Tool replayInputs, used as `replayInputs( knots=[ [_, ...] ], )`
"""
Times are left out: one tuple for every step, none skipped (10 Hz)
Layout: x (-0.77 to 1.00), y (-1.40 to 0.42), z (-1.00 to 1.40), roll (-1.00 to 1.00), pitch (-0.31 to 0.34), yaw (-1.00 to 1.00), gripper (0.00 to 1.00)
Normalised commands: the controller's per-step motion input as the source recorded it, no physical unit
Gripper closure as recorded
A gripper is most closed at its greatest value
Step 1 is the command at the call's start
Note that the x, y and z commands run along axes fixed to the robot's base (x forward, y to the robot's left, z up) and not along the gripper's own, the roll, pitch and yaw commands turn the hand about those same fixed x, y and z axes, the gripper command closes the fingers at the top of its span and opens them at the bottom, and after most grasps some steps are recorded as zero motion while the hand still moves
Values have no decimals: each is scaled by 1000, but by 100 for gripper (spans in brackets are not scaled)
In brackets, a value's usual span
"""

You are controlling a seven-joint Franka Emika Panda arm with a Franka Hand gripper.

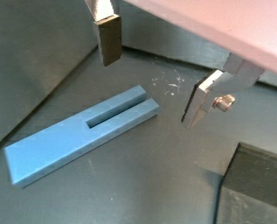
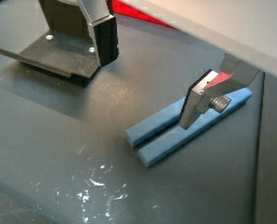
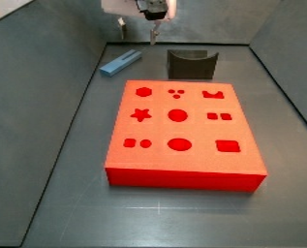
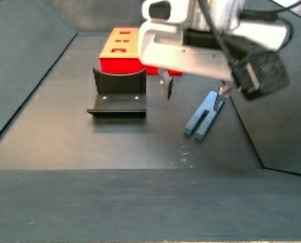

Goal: Pick up the double-square object. Move up. Place the double-square object on the fixture. Regrasp the double-square object. Move to above the board. Insert the double-square object.
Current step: Pick up the double-square object.

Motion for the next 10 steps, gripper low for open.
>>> replayInputs(
  knots=[
    [-109, 123, -437, -320, -194, -191, 0],
    [-266, 0, -489, -130, -233, -14, 0],
    [-223, 0, -429, -64, -177, -17, 0],
    [-197, 0, -454, -66, -154, -29, 0],
    [-211, 0, -443, -90, -186, -29, 0],
    [-197, 0, -503, -134, -227, -37, 0],
    [-189, 0, -517, -187, -271, -46, 0],
    [-194, 0, -443, -236, -276, -86, 0],
    [-149, 0, -371, -306, -263, -120, 0],
    [-60, 74, -389, -323, -243, -106, 0]
  ],
)
